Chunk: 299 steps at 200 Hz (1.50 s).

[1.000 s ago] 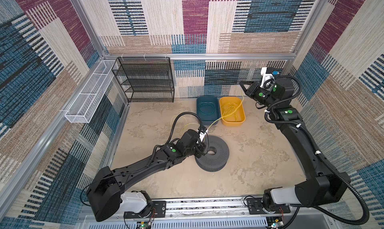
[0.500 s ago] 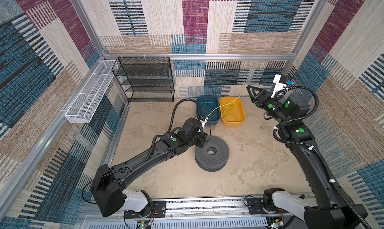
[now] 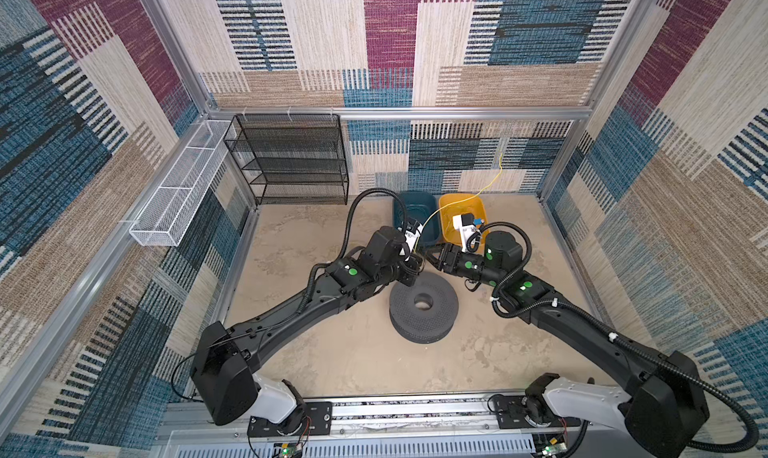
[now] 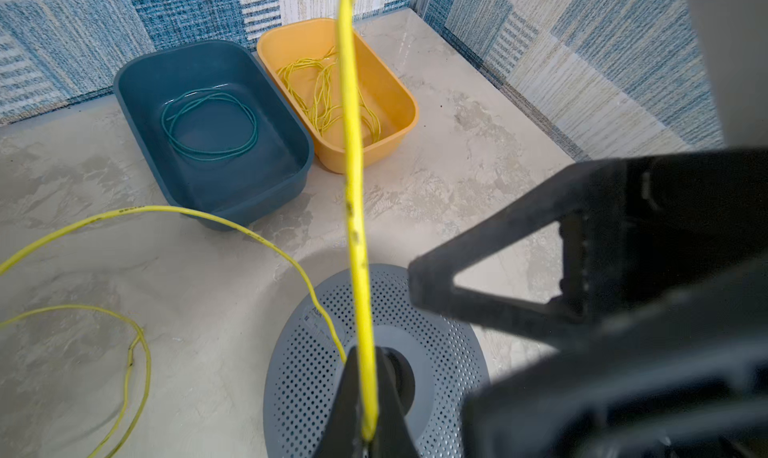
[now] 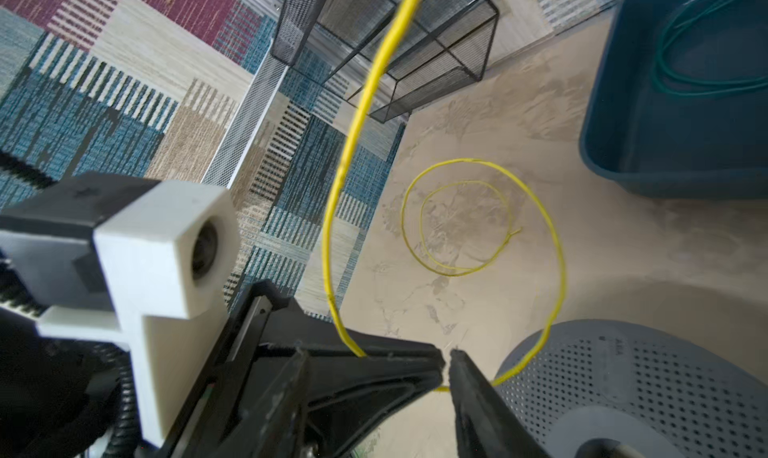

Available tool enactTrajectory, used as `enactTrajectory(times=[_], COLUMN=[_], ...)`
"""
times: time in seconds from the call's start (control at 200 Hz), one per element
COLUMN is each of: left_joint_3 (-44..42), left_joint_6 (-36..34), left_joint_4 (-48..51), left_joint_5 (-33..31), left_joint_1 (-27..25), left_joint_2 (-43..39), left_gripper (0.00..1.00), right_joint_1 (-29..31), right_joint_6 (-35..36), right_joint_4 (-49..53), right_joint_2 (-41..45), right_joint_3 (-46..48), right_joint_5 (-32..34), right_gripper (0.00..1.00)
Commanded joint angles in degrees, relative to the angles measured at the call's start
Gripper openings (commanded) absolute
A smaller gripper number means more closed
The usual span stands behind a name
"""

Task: Wrap the cables
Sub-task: 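Bring the right gripper to the left gripper and grasp the cable beside it, then open the left gripper to release the cable and draw it back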

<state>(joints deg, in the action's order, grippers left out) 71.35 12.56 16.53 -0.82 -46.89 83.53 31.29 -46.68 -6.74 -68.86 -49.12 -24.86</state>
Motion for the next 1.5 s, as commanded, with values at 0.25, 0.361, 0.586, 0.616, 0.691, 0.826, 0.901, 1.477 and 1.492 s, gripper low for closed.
enactTrajectory(times=[0.25, 0.361, 0.586, 0.616, 0.691, 0.826, 0.901, 1.477, 1.492], left_joint_3=[-1.46, -1.55, -3.44, -3.62, -4.01, -4.77, -5.2, -7.75, -7.48], left_joint_6=[-1.24, -1.57, -2.35, -2.44, -2.7, -2.67, -3.58, 0.93, 0.85], left_joint_4=[-3.65, -3.24, -4.02, -4.14, -4.4, -4.37, -3.3, -6.39, -6.71], left_joint_5=[5.83, 7.06, 6.38, 6.4, 6.4, 6.09, 3.06, -7.51, -6.97], left_joint_1=[0.05, 0.07, 0.13, 0.05, 0.05, 0.06, 0.16, 15.01, 15.07], left_joint_2=[-0.37, -0.21, -2.55, -2.75, -3.26, -4.28, -6.48, -5.22, -4.43], left_gripper=[0.0, 0.0, 0.0, 0.0, 0.0, 0.32, 0.5, 0.79, 0.79], right_joint_1=[0.79, 0.79, 0.78, 0.79, 0.79, 0.79, 0.79, 0.79, 0.79], right_joint_6=[-1.26, -0.87, -0.54, -0.28, 0.32, 1.43, 2.48, 2.6, 2.64], right_joint_4=[-5.56, -5.21, -4.08, -3.9, -3.39, -1.84, -0.38, 0.76, 0.84], right_joint_2=[-3.03, -4.19, -4.36, -4.18, -3.6, -2.99, -2.25, 0.8, 0.88], right_joint_3=[-1.72, -3.21, -3.54, -3.6, -3.78, -4.69, -5.46, -5.68, -5.72], right_joint_5=[0.87, 1.25, 2.48, 2.71, 3.42, 4.39, 5.13, 2.64, 2.58], right_gripper=[0.52, 0.43, 0.11, 0.09, 0.06, 0.02, 0.0, 0.0, 0.0])
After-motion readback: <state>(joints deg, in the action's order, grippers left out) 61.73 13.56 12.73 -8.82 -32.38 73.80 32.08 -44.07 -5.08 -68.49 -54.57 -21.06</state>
